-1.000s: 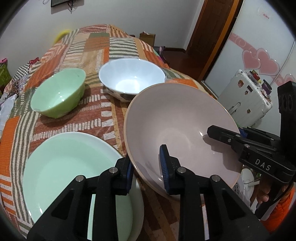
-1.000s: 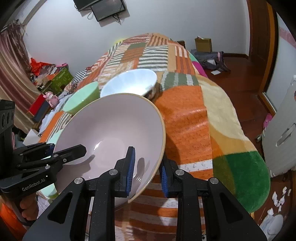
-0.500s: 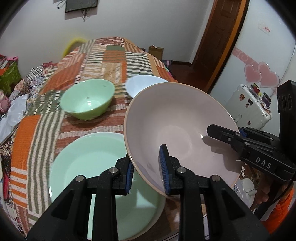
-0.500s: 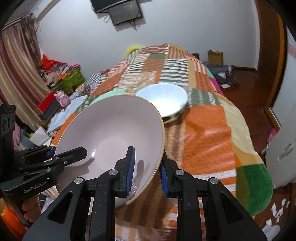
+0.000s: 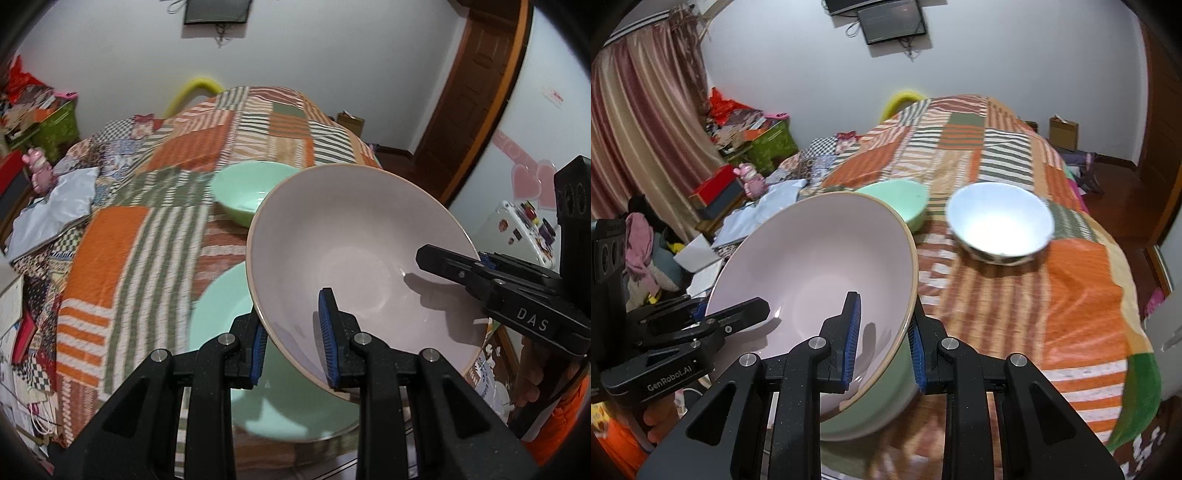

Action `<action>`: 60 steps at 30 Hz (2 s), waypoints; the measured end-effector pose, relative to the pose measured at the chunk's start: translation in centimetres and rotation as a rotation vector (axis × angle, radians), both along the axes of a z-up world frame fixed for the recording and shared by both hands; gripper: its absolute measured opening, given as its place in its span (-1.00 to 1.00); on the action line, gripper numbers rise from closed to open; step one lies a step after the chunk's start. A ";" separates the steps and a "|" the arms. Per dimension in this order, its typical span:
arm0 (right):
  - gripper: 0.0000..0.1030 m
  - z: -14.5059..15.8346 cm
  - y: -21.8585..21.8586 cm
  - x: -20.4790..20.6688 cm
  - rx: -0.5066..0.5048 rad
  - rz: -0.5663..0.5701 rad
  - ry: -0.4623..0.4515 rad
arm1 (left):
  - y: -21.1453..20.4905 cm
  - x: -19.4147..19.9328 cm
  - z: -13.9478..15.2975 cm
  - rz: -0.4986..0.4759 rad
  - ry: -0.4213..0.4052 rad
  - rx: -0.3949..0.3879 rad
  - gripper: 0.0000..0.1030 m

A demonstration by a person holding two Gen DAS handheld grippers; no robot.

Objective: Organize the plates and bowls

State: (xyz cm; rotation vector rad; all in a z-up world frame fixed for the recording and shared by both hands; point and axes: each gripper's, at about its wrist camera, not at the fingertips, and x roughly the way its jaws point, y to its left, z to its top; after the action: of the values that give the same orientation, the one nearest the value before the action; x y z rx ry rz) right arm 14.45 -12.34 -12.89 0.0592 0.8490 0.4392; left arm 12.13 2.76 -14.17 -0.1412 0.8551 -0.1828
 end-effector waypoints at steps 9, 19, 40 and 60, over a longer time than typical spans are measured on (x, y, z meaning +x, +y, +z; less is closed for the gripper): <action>-0.57 -0.3 5.3 -0.4 -0.006 0.080 0.007 | 5.1 -2.3 -0.5 0.085 -0.006 -0.022 -0.49; -0.56 -0.9 10.4 -0.4 -0.010 0.170 0.020 | 10.6 -4.5 -0.6 0.186 -0.003 -0.020 -0.49; -0.57 -5.7 17.5 1.1 -0.080 0.287 0.147 | 18.2 -4.9 -5.4 0.318 0.101 -0.059 -0.49; -0.57 -8.6 19.3 2.2 -0.120 0.316 0.216 | 20.4 -4.0 -8.8 0.335 0.170 -0.084 -0.49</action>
State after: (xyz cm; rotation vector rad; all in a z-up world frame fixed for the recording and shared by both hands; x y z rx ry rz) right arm 16.64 6.95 -21.44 -0.1423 1.1020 0.6853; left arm 8.09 23.15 -22.93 -0.3800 0.9796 0.1090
